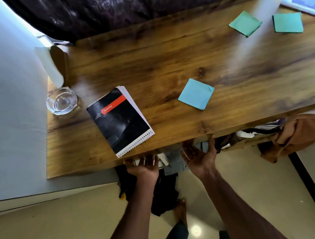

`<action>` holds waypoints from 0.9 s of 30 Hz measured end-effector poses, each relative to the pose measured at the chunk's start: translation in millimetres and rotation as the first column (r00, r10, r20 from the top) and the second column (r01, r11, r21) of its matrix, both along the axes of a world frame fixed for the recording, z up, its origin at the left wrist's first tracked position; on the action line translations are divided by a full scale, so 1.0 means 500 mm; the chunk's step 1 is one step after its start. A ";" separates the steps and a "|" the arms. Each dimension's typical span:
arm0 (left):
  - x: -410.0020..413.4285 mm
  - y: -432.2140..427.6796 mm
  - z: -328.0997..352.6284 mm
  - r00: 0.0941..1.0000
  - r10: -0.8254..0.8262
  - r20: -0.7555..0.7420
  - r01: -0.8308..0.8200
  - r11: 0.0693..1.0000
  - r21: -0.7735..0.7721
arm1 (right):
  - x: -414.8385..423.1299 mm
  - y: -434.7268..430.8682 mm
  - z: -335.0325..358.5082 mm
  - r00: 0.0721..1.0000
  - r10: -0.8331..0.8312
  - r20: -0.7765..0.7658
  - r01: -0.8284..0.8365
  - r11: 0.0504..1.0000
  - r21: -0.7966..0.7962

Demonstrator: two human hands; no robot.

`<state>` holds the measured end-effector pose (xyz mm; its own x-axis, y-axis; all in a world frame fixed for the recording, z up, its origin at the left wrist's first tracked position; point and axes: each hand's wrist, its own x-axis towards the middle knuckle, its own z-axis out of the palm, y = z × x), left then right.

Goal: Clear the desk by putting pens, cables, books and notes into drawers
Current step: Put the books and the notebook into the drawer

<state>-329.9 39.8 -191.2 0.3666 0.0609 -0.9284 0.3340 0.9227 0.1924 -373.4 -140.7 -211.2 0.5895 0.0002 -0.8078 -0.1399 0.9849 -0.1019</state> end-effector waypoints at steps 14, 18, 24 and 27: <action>-0.112 0.010 -0.002 0.997 0.061 0.045 -0.062 0.997 0.034 | -0.122 -0.016 -0.006 0.999 -0.030 0.039 0.026 0.996 0.087; -0.157 0.016 -0.002 0.999 0.032 0.028 -0.032 0.999 0.018 | -0.170 -0.017 -0.003 0.999 -0.019 0.037 0.016 0.997 0.080; -0.238 0.002 0.044 0.930 -0.364 -0.054 0.367 0.905 0.215 | -0.220 -0.001 0.055 0.981 0.128 -0.145 -0.147 0.981 -0.126; -0.314 -0.020 0.090 0.632 -0.767 -0.112 0.576 0.368 0.730 | -0.247 0.034 0.121 0.926 0.297 -0.234 -0.375 0.802 -0.464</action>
<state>-487.1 29.6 -146.1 0.7483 0.2297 -0.6223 0.6425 -0.0174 0.7661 -496.8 -123.7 -150.8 0.5051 -0.2424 -0.8283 -0.5042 0.6960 -0.5111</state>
